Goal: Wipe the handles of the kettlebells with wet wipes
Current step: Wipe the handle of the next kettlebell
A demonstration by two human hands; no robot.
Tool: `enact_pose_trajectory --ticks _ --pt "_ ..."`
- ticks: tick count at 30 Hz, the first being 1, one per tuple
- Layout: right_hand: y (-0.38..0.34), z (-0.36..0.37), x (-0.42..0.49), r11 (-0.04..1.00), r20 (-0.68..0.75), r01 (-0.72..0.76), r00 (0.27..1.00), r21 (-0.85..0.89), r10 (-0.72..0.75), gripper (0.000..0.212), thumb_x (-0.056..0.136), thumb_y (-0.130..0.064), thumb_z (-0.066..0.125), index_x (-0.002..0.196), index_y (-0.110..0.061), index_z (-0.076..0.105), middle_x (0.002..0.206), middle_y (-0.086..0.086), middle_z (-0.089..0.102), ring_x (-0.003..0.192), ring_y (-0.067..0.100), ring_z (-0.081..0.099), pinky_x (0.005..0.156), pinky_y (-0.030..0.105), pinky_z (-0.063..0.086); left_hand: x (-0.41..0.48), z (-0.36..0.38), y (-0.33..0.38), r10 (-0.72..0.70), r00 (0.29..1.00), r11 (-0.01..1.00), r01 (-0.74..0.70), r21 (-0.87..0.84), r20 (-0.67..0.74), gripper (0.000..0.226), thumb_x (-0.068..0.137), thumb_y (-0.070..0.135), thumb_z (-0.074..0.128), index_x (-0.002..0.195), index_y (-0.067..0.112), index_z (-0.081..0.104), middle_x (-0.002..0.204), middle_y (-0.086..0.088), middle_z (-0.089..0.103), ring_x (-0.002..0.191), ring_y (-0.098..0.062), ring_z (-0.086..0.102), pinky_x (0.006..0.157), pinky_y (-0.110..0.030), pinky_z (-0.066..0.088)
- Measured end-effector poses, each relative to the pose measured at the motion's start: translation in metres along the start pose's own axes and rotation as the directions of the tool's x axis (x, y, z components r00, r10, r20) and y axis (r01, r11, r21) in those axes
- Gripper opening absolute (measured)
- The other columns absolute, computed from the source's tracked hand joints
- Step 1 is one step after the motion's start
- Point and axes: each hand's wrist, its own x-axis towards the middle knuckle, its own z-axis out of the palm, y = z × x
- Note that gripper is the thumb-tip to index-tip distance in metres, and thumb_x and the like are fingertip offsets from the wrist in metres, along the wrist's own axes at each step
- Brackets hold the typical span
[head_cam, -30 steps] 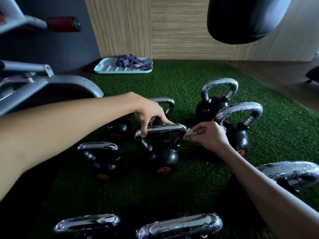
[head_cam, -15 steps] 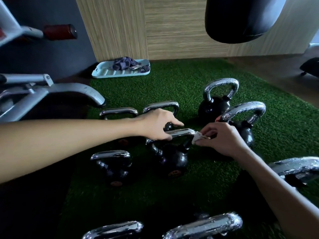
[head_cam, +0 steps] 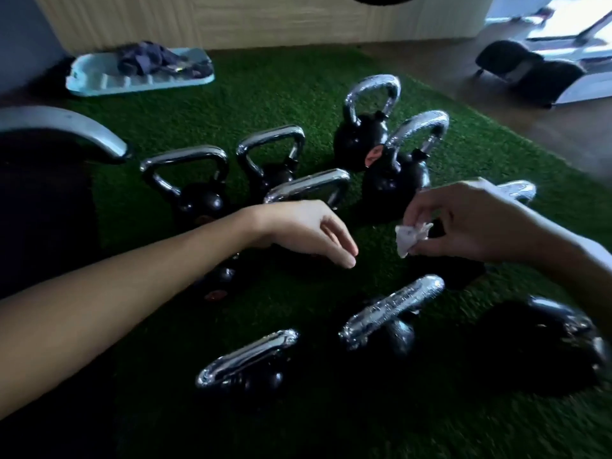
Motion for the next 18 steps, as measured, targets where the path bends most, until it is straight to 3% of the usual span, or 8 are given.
enact_pose_trajectory --ticks 2,6,9,13,15,18 --pt "-0.01 -0.008 -0.014 0.998 0.095 0.061 0.994 -0.009 -0.06 0.022 0.068 -0.056 0.077 0.083 -0.04 0.072 0.077 -0.025 0.07 0.071 -0.021 0.057 0.065 -0.001 0.035 -0.009 0.013 0.003 -0.026 0.999 1.0 0.027 -0.006 0.041 0.035 0.079 0.054 0.081 0.111 0.042 0.075 0.1 0.025 0.075 0.096 0.01 0.067 0.093 -0.017 0.048" --pt "-0.012 -0.004 -0.021 0.98 0.18 0.186 0.969 -0.071 -0.171 0.019 0.073 -0.04 0.077 0.091 -0.036 0.073 0.082 -0.026 0.069 0.078 -0.023 0.057 0.069 0.0 0.039 -0.019 0.033 0.025 -0.098 0.994 0.995 0.1 -0.027 0.038 0.05 0.073 0.061 0.082 0.118 0.046 0.071 0.102 0.027 0.074 0.101 0.012 0.065 0.097 -0.018 0.045" --pt "-0.007 0.01 -0.022 0.963 0.174 0.247 0.959 -0.111 -0.225 0.025 0.073 -0.037 0.074 0.097 -0.037 0.07 0.089 -0.023 0.07 0.086 -0.009 0.063 0.077 0.021 0.053 -0.021 0.044 0.039 -0.13 0.991 0.991 0.128 0.046 0.032 0.055 0.069 0.063 0.084 0.119 0.043 0.072 0.098 0.028 0.074 0.096 0.013 0.065 0.095 -0.018 0.048" --pt "-0.006 0.033 -0.025 0.931 0.188 0.315 0.941 -0.183 -0.282 0.028 0.079 -0.041 0.071 0.106 -0.042 0.068 0.104 -0.018 0.071 0.098 0.006 0.066 0.081 0.032 0.056 -0.026 0.064 0.046 -0.23 0.973 0.962 0.233 0.141 -0.035 0.052 0.065 0.06 0.088 0.112 0.041 0.076 0.094 0.028 0.075 0.094 0.011 0.066 0.093 -0.02 0.054" --pt "-0.003 0.044 -0.029 0.935 0.164 0.33 0.937 -0.13 -0.308 0.027 0.082 -0.039 0.065 0.108 -0.041 0.07 0.105 -0.014 0.071 0.099 0.01 0.066 0.08 0.036 0.057 -0.026 0.074 0.048 -0.254 0.963 0.952 0.265 0.151 -0.089 0.049 0.063 0.062 0.088 0.106 0.04 0.078 0.095 0.026 0.075 0.094 0.008 0.068 0.092 -0.025 0.057" --pt "0.008 0.054 -0.039 0.925 0.134 0.368 0.925 -0.091 -0.355 0.036 0.083 -0.051 0.05 0.115 -0.043 0.064 0.102 -0.011 0.067 0.096 0.011 0.065 0.075 0.038 0.058 -0.025 0.086 0.05 -0.248 0.946 0.951 0.279 0.133 -0.208 0.046 0.063 0.064 0.087 0.1 0.038 0.08 0.093 0.025 0.075 0.088 0.01 0.067 0.08 -0.017 0.057"
